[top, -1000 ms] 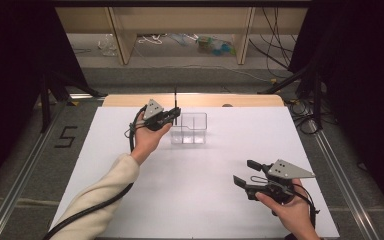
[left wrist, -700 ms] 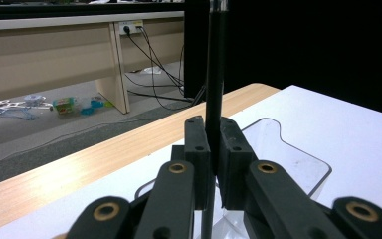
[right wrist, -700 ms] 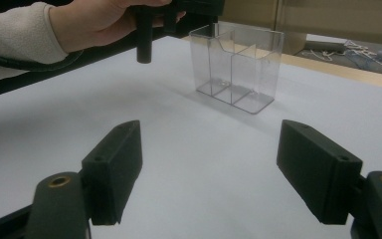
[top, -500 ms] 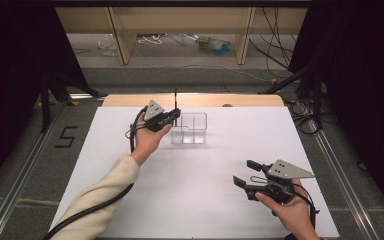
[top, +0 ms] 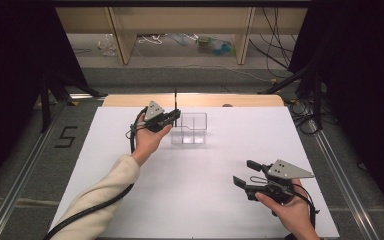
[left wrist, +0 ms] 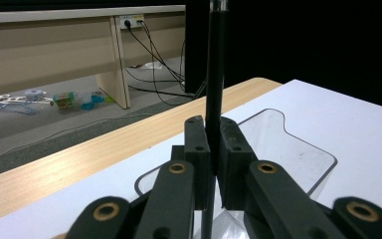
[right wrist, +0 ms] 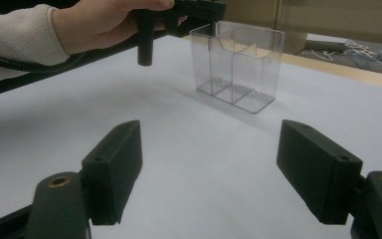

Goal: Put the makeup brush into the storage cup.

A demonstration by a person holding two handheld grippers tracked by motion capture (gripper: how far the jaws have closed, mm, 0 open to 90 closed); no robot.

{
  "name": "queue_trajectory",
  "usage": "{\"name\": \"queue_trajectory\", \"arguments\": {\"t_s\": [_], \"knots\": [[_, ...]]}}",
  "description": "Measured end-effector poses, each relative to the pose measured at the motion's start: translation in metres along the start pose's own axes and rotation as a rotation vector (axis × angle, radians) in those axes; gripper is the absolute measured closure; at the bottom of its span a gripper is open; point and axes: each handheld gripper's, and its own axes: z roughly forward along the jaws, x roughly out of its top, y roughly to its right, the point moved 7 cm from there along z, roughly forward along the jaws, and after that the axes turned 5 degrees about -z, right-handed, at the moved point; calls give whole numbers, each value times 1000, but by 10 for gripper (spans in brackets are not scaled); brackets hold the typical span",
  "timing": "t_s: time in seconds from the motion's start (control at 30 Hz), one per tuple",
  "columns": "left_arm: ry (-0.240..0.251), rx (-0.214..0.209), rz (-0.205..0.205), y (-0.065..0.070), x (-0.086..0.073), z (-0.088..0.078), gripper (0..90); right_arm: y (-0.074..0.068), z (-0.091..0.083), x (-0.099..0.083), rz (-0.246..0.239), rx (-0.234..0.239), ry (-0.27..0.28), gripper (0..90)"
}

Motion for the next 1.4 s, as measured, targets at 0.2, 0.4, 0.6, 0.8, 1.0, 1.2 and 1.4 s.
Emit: {"name": "queue_trajectory", "arguments": {"t_s": [0.2, 0.4, 0.6, 0.8, 1.0, 1.2, 1.4], "knots": [[-3, 3, -3, 0, -2, 0, 845, 0, 0, 0, -1, 0, -4, 271], [-4, 3, -3, 0, -2, 1, 844, 0, 0, 0, 1, 0, -5, 271], [-2, 4, -4, 0, -1, 0, 845, 1, 1, 0, -16, -4, 5, 271], [-2, 2, -9, 0, -1, 0, 844, 0, 0, -1, 0, 2, -7, 271], [-8, 8, -9, -2, -2, 0, 842, 0, 0, 0, 1, 2, -5, 271], [-9, -4, -54, 0, 1, 0, 533, -1, 0, 0, -1, 5, -6, 269], [-5, 1, -51, -1, 5, -3, 260, -1, 0, -1, -3, 5, -7, 268]]}}
